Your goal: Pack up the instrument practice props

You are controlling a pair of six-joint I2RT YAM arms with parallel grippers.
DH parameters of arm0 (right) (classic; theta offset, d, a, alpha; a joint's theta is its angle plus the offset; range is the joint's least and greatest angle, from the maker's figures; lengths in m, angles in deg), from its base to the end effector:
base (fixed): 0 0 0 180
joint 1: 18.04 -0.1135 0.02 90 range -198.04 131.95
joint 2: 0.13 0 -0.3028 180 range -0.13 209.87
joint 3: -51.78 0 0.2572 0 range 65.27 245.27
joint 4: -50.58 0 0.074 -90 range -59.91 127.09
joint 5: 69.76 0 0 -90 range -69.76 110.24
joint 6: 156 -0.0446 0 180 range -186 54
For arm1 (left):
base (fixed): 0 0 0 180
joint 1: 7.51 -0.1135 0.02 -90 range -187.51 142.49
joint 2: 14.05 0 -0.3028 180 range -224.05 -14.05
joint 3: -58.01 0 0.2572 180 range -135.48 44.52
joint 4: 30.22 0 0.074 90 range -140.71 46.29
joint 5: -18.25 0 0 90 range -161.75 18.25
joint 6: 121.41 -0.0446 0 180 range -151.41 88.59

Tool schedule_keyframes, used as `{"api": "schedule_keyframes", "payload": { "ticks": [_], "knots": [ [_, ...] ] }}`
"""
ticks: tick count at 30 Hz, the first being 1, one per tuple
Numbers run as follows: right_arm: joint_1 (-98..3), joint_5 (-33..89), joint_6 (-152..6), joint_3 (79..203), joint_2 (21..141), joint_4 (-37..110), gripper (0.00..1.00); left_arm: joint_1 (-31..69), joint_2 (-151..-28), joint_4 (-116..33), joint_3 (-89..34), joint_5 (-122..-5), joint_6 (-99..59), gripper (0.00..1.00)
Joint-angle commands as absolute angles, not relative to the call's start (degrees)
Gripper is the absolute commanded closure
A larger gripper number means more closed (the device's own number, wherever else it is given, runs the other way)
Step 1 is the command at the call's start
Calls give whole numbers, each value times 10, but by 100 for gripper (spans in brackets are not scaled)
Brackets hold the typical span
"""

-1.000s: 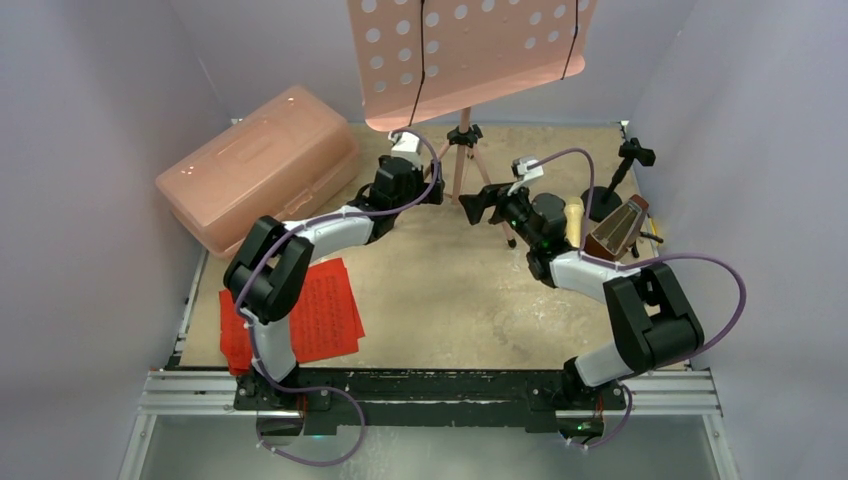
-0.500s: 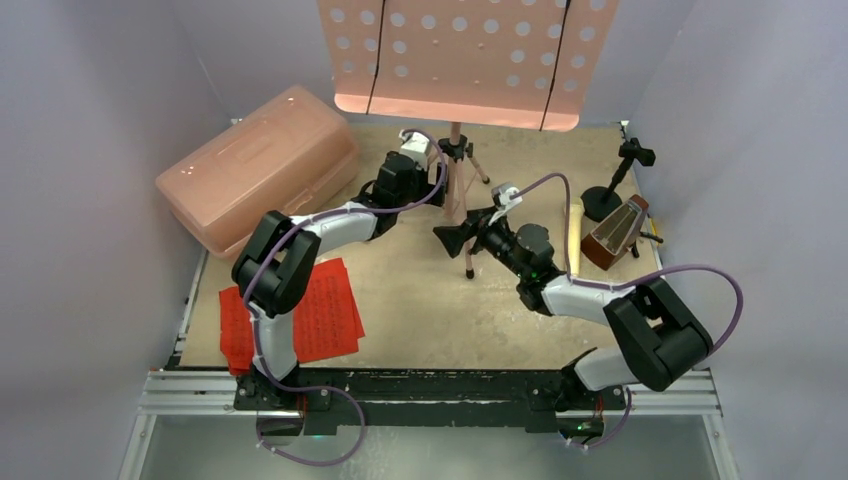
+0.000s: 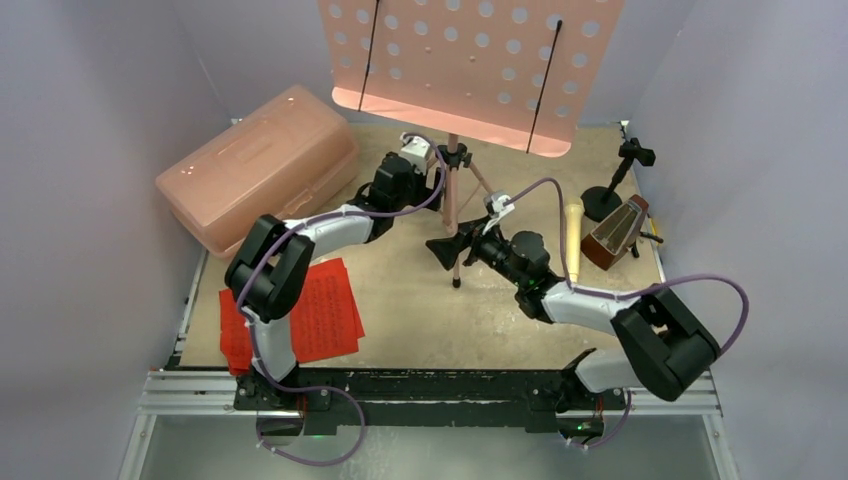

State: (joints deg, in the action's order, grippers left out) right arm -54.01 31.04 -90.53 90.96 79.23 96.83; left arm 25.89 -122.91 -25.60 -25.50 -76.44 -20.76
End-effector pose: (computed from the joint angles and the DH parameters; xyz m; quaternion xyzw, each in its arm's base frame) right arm 0.2199 0.1699 0.2576 -0.1360 0.6554 0.4273 0.6078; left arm 0.3870 -0.2508 0.2480 0.1393 0.8105 -0.1817 0.5391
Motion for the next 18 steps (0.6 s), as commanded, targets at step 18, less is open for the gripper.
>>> {"api": "schedule_keyframes", "payload": {
  "ticks": [18],
  "knots": [
    [-410, 384, -980, 989, 639, 829, 5, 262, -959, -188, -94, -722, -170, 8]
  ]
}}
